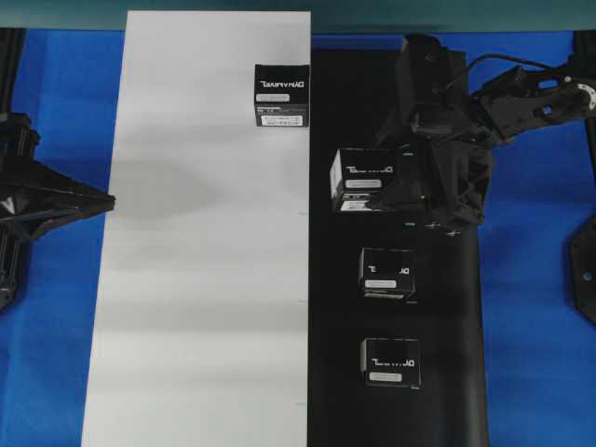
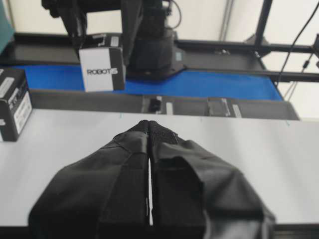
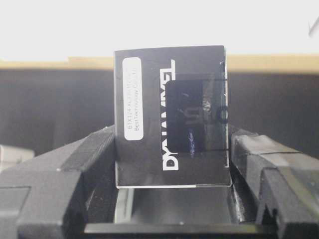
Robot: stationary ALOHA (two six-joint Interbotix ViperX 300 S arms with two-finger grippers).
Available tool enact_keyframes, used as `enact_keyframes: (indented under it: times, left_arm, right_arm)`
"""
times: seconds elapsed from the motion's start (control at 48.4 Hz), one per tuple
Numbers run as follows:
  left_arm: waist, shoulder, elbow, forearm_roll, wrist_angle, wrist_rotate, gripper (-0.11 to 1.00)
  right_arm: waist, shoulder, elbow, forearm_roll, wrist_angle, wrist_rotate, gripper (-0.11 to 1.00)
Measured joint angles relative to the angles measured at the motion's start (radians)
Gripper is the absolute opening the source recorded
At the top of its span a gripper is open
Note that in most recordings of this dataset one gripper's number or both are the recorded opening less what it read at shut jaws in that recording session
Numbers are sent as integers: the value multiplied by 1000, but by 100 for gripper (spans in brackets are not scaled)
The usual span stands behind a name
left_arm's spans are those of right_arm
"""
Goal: Place the box from the black base onto the white base.
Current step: 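Lift the box and carry it left onto the white mat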
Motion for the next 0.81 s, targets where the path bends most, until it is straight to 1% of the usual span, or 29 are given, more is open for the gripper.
enact_keyframes:
  times: [0.289, 0.413, 0.455, 0.537, 0.599, 0.641, 0.806]
  left_arm:
    - [0, 0, 0, 0, 2, 0, -3]
    - [-2, 0, 0, 0, 2, 0, -3]
    - [0, 0, 0, 2, 2, 0, -3]
    - [-2, 0, 0, 2, 0, 0, -3]
    - [-3, 0, 0, 2, 0, 0, -3]
    - [-3, 0, 0, 2, 2, 0, -3]
    - [-3, 0, 0, 0, 2, 0, -3]
  right_arm:
    - [25, 86, -107, 0, 2, 2, 56]
    - [29, 127, -170, -2, 23, 6, 56]
    - [31, 140, -187, -3, 32, 17, 56]
    - [32, 164, -218, -11, 51, 71, 56]
    - [34, 183, -239, -38, 66, 138, 56]
    - [40, 192, -252, -64, 72, 173, 56]
    - [81, 219, -290, -206, 80, 336, 56]
